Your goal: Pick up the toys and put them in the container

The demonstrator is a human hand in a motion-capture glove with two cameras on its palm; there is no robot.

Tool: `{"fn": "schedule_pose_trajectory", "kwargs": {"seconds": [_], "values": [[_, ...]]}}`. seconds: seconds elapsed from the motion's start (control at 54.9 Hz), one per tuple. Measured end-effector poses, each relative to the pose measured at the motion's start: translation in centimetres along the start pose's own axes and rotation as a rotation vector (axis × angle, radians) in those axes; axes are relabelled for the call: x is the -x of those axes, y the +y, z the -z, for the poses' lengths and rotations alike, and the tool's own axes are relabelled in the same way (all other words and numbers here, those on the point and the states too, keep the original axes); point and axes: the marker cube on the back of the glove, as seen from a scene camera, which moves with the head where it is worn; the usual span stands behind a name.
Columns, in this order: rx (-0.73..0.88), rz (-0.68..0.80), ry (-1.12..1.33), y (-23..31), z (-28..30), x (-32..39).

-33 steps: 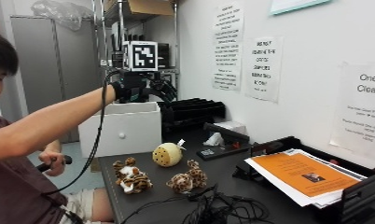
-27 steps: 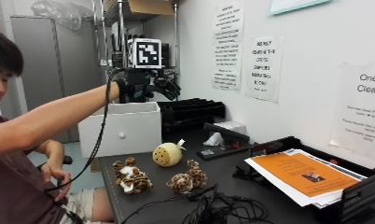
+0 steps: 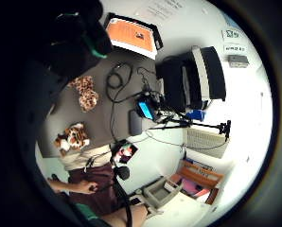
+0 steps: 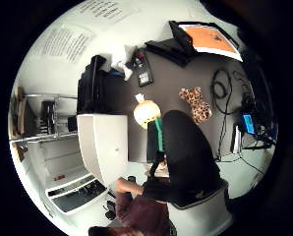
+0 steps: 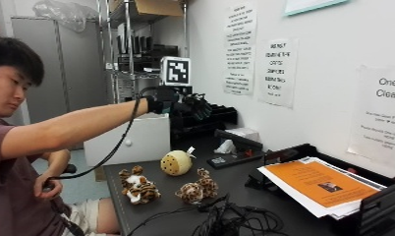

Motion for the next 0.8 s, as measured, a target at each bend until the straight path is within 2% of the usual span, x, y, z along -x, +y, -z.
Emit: {"fn": "schedule_pose_trajectory", "kwargs": {"seconds": [0.164, 0.291, 0.382, 0.455, 0.546, 0.637, 0.801], "values": [[0.075, -0.002, 0.058, -3.7, -6.3, 0.7], [0.166, -0.082, 0.071, -6.1, -12.3, 1.3], [0.215, -0.075, 0.054, -6.7, -15.4, 1.4], [0.261, -0.192, 0.057, -7.6, -18.4, 2.0], [0.317, -0.137, 0.059, -7.4, -21.1, 1.9], [0.378, -0.209, 0.063, -7.8, -23.8, 2.2], [0.382, -0.21, -0.006, -7.9, -26.4, 3.0]]}}
